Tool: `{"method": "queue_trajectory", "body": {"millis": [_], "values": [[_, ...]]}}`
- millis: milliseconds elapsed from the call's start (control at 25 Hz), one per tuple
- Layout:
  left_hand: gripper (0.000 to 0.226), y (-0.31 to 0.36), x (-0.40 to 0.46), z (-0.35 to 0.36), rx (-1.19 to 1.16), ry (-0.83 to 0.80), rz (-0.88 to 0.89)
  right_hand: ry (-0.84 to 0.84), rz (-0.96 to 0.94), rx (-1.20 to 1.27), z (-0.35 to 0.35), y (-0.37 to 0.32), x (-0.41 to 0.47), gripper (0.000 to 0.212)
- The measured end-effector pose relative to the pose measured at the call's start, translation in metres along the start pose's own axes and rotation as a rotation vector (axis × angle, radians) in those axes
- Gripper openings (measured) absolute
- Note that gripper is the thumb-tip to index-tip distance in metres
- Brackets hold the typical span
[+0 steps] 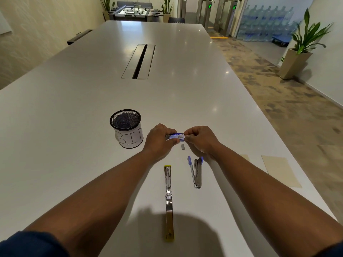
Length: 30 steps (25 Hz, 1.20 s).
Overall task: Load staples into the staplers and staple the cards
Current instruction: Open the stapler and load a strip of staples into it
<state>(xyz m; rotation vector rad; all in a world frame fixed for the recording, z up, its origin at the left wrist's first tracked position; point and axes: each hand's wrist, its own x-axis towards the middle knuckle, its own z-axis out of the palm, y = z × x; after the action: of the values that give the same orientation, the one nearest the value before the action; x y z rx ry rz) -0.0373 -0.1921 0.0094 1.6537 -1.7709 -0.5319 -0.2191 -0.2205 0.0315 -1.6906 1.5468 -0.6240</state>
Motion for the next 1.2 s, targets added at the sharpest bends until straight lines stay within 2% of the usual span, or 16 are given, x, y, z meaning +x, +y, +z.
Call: {"method": "queue_trajectory", "body": {"millis": [600, 880, 1200], "values": [[0.039, 0.001, -0.002, -0.001, -0.009, 0.001, 0.000, 0.036, -0.030, 0.064, 0.000, 0.002, -0.011, 0.017], [0.054, 0.001, -0.007, -0.001, -0.040, 0.037, -0.006, -0.181, -0.052, 0.170, -0.016, 0.002, -0.024, 0.023], [0.051, -0.001, -0.010, 0.002, -0.171, 0.086, -0.014, -0.178, -0.083, 0.030, -0.013, 0.006, -0.019, 0.023]]}}
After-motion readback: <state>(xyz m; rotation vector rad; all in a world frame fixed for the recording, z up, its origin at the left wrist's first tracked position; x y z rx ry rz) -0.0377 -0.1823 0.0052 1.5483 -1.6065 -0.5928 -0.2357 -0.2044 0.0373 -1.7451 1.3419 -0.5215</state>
